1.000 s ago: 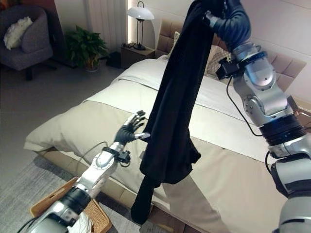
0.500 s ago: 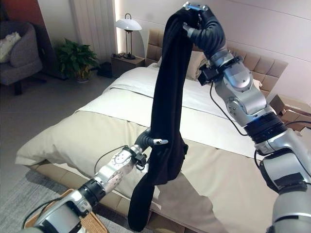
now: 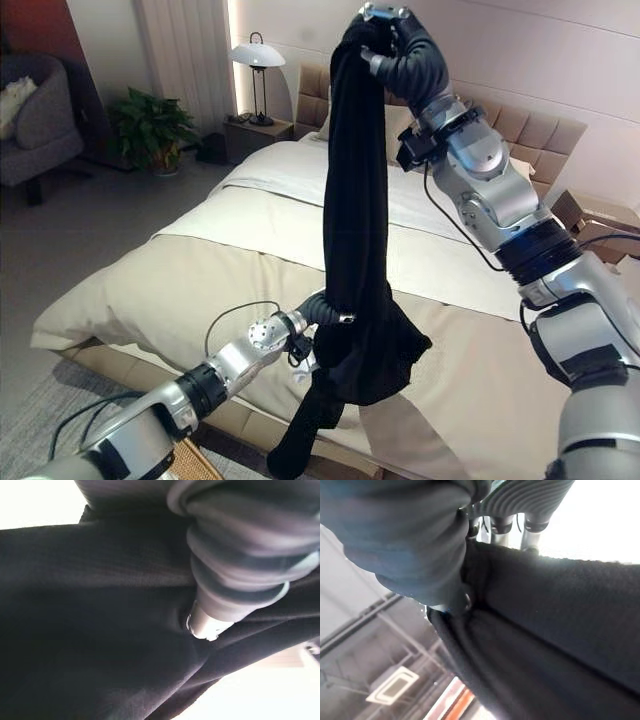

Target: Pick up clothes into the bucket

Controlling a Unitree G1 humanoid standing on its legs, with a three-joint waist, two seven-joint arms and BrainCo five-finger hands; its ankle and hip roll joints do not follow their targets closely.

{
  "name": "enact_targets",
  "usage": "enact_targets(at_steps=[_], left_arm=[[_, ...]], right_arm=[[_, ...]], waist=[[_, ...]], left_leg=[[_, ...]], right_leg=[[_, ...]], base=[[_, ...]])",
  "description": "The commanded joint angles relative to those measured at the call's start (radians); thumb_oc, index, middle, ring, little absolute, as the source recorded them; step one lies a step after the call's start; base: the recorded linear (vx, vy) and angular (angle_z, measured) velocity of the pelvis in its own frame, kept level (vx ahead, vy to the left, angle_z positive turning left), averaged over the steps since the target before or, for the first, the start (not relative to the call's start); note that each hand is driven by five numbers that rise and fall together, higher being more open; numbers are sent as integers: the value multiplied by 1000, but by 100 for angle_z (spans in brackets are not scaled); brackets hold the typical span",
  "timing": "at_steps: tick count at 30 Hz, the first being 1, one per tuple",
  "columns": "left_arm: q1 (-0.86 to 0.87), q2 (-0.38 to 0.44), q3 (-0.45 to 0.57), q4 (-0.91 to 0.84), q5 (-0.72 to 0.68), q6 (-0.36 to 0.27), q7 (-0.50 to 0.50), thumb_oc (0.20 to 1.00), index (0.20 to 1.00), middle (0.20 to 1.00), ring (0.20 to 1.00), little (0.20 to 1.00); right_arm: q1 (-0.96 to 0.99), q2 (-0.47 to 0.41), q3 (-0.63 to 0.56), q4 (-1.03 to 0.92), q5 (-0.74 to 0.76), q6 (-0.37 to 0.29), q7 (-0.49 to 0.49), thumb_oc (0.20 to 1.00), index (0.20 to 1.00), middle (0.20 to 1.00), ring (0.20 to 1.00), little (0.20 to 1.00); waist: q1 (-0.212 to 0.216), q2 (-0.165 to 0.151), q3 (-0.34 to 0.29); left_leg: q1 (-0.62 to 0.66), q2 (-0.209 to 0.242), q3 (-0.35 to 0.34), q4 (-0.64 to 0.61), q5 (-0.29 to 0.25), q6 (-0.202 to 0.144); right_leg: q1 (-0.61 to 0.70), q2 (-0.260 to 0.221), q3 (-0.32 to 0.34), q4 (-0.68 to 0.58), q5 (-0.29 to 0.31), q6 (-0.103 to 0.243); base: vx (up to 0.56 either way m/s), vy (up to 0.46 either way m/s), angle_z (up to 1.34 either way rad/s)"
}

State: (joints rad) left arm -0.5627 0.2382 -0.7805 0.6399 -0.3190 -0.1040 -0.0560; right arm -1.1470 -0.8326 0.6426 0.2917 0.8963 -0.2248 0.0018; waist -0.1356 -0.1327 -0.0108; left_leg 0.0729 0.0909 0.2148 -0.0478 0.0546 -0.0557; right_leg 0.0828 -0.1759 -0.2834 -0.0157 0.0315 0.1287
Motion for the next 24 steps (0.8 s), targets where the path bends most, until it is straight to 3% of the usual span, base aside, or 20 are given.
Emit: enact_targets(at_steps=[1,6,13,14,15,16,21,22,23,24], left_arm=[[-31,16,50,73,140,-45,79,200,200,200,200,200],[12,40,110,42,158,-65,119,200,200,200,200,200],[145,131,248,-132,50,-99,134,200,200,200,200,200],[219,178,335,-229,14,-118,137,200,200,200,200,200],[220,180,334,-230,14,-117,137,200,200,200,200,200],[292,216,418,-304,-15,-129,139,200,200,200,200,200],[432,314,637,-446,-42,-160,143,200,200,200,200,200],[451,331,669,-468,-43,-164,145,200,200,200,200,200],[452,350,703,-484,-40,-173,151,200,200,200,200,200],[456,375,741,-509,-36,-183,161,200,200,200,200,200]], right_arm=[[-174,-66,-60,21,62,-71,-20,200,200,200,200,200],[-145,-107,-100,-1,77,-86,-22,200,200,200,200,200],[-66,-178,-171,-25,95,-96,-18,200,200,200,200,200],[-3,-208,-226,-41,101,-102,-15,200,200,200,200,200],[0,-207,-229,-42,100,-101,-16,200,200,200,200,200],[61,-227,-279,-51,105,-106,-11,200,200,200,200,200],[239,-228,-403,-79,117,-94,19,200,200,200,200,200],[280,-218,-428,-88,115,-88,25,784,784,784,784,784],[305,-210,-441,-90,116,-85,35,1000,1000,1000,1000,1000],[346,-202,-459,-100,109,-77,45,1000,1000,1000,1000,1000]], waist=[[34,-20,-17],[45,-24,-14],[62,-27,-8],[69,-23,-5],[69,-25,-6],[75,-21,-3],[90,-9,-2],[91,-9,-4],[93,-4,-3],[95,-4,-4]], left_leg=[[-13,41,-67,34,-33,-23],[-17,42,-72,36,-33,-24],[-19,40,-76,39,-34,-24],[-21,39,-78,41,-35,-24],[-22,39,-78,41,-35,-24],[-22,39,-79,40,-36,-24],[-22,38,-79,37,-35,-25],[-22,38,-79,36,-35,-26],[-22,38,-80,36,-34,-26],[-22,38,-81,35,-34,-26]], right_leg=[[-32,-44,25,23,79,76],[-30,-46,19,21,78,75],[-29,-47,16,21,77,74],[-29,-47,14,22,75,74],[-29,-47,13,22,75,74],[-28,-48,12,20,75,74],[-28,-51,6,18,72,73],[-28,-51,6,17,72,73],[-27,-52,6,17,71,73],[-27,-52,4,17,71,72]], base=[[0,0,0],[0,0,0],[0,-3,3],[9,0,4],[16,0,6],[8,1,7],[5,2,3],[0,0,0],[0,0,0],[0,0,0]])
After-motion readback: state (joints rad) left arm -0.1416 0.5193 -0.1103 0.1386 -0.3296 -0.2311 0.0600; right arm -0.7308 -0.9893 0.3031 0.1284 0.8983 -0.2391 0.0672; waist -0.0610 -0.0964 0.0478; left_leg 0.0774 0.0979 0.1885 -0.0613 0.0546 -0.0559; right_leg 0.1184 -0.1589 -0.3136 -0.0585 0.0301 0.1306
